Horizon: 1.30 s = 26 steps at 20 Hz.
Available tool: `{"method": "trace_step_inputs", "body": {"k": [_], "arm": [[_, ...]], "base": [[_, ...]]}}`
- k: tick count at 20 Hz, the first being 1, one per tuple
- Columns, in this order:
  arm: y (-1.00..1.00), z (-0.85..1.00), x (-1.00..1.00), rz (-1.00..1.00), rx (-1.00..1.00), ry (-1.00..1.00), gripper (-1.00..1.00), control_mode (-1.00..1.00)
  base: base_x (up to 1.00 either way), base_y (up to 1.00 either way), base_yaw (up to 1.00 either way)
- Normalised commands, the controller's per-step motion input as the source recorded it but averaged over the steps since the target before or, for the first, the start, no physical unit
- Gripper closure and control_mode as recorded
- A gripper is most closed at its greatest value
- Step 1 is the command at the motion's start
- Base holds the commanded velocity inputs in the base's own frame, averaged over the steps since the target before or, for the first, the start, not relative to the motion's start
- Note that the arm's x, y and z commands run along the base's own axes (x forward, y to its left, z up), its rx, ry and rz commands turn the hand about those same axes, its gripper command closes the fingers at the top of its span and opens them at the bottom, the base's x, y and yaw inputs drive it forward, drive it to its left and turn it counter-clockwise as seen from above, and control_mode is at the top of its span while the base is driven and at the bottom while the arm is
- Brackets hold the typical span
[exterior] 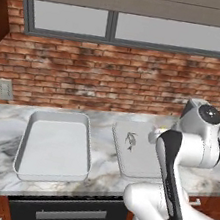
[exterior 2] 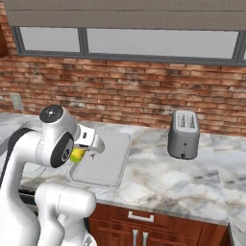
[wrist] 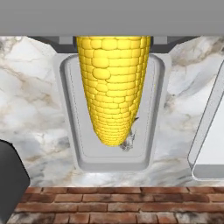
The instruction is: Place one corn and one fish in each tupperware on the nearby counter, to pack two identical lunches.
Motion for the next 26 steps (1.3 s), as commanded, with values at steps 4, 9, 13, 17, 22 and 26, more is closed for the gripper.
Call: {"method": "trace_step_inputs", "body": {"k": [4,9,13,17,22,26], "arm": [[-0.18,-0.52,0.58,0.0,0.0,0.0,1.0,-1.0],[-0.02,-0.4,0.65,0.0,0.0,0.0,1.0,-1.0],[-0.05,-0.31,0.63,0.01,0.0,0.0,1.0,-1.0],[-0.12,-0.28,0.63,0.01,0.0,0.0,1.0,-1.0],[-0.13,-0.27,0.61,0.01,0.0,0.0,1.0,-1.0],[-0.05,-0.35,0.51,0.0,0.0,0.03,1.0,-1.0]], "base": [[0.0,0.0,0.0],[0.0,0.0,0.0],[0.0,0.0,0.0],[0.0,0.0,0.0],[0.0,0.0,0.0],[0.0,0.0,0.0]]}}
